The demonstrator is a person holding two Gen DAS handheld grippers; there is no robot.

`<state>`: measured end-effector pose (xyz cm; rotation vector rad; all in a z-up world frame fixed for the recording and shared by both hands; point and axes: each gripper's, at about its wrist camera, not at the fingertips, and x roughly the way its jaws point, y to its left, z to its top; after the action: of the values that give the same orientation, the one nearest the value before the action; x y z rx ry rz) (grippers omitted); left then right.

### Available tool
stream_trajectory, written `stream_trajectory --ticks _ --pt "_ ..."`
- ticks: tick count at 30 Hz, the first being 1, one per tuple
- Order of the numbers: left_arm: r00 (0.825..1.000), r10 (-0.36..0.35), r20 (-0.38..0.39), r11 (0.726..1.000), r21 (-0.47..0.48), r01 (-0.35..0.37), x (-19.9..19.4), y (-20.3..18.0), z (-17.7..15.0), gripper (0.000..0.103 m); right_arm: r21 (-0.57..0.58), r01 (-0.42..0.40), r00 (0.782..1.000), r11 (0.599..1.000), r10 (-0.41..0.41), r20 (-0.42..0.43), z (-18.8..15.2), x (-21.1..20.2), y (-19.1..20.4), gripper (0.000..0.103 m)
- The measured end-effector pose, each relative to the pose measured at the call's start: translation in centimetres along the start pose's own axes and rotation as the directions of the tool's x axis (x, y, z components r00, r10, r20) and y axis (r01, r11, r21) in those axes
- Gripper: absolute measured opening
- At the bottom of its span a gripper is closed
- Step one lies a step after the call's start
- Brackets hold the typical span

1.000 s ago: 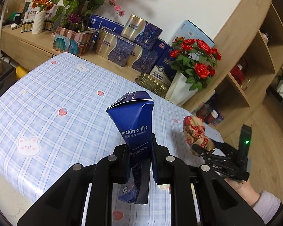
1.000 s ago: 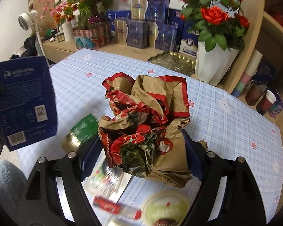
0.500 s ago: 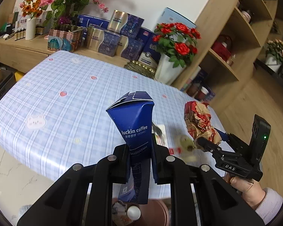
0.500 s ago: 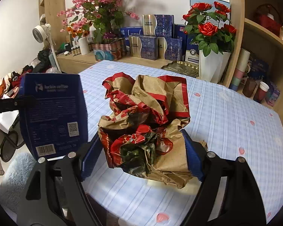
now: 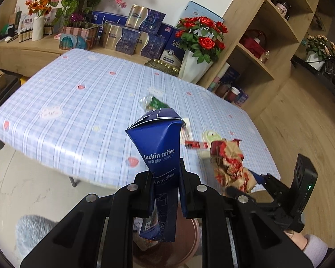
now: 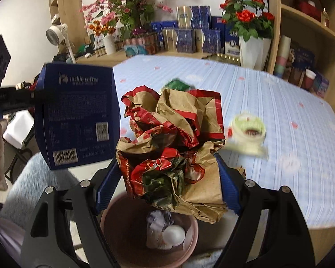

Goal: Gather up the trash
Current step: 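Carry the wrapper over the bin and open the right tool while the left tool carries the box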

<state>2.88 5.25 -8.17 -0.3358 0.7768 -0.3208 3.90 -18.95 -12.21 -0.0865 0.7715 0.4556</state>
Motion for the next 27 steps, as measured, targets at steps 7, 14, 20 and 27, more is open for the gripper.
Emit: stream_trajectory --ticks 7,14,20,27 --pt "1.0 0.005 -0.021 1.0 -0.005 -0.005 -0.5 0.0 -2.7 0.017 0.026 -0.033 0.998 0.999 0.034 -0.061 -4.0 -0.4 1.5 0.079" --pt "0.999 0.012 -0.039 1.0 -0.014 -0.012 0.1 0.4 -3.8 0.017 0.017 -0.076 0.986 0.997 0.078 -0.145 -6.3 1.2 2.6 0.079" --pt "0.998 0.024 -0.051 0.999 -0.024 -0.025 0.6 0.7 -4.8 0.017 0.03 -0.106 0.972 0.994 0.109 -0.208 -8.0 3.3 3.3 0.079" --pt "0.997 0.052 -0.065 0.997 -0.057 -0.056 1.2 1.7 -5.8 0.017 -0.013 -0.12 0.947 0.993 0.11 -0.302 -9.1 5.8 4.6 0.08"
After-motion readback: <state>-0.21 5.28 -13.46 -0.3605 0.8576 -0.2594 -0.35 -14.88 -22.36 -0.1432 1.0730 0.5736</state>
